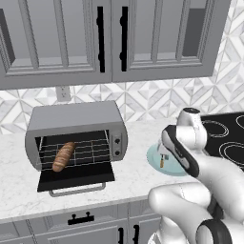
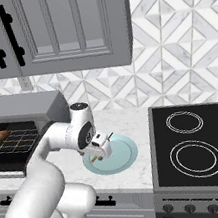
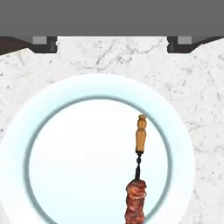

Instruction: Pick up the kebab skewer and baguette bread, and place them inside the toaster oven. Close the toaster oven door and start by setting the timer.

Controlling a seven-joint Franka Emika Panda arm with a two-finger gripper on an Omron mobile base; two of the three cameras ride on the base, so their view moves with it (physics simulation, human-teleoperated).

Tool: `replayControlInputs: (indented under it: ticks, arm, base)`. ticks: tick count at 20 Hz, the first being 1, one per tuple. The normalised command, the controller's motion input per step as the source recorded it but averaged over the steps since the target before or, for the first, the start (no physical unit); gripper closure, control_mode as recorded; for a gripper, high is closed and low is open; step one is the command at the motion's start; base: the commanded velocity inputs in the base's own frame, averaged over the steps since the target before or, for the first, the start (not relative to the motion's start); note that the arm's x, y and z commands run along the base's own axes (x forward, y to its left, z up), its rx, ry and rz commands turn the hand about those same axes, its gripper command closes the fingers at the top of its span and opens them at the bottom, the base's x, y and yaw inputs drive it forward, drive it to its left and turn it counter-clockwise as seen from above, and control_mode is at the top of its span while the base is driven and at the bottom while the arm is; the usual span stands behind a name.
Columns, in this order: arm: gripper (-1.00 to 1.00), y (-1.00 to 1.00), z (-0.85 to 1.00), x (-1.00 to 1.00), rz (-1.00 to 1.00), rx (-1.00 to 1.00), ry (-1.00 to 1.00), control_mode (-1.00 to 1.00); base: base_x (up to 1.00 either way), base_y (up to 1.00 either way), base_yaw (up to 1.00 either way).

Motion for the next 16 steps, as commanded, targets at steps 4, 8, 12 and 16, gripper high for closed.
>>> replayControlInputs:
  ticks: [4, 8, 12, 16]
  arm:
    - [-1.00, -0.08, -0.63, 0.74, -0.04, 0.02, 0.02, -1.00]
    - [-1.00, 0.00, -0.40, 0.73, -0.09, 0.05, 0.02, -1.00]
    - [-1.00, 0.00, -0.25, 0.55, -0.09, 0.01, 0.04, -1.00]
    - [-1.00, 0.00, -0.15, 0.19, -0.08, 0.00, 0.09, -1.00]
  base:
    - [0.00, 0.00, 0.00]
    - [0.00, 0.00, 0.00]
    - [0.00, 0.00, 0.00]
    - [0.00, 0.00, 0.00]
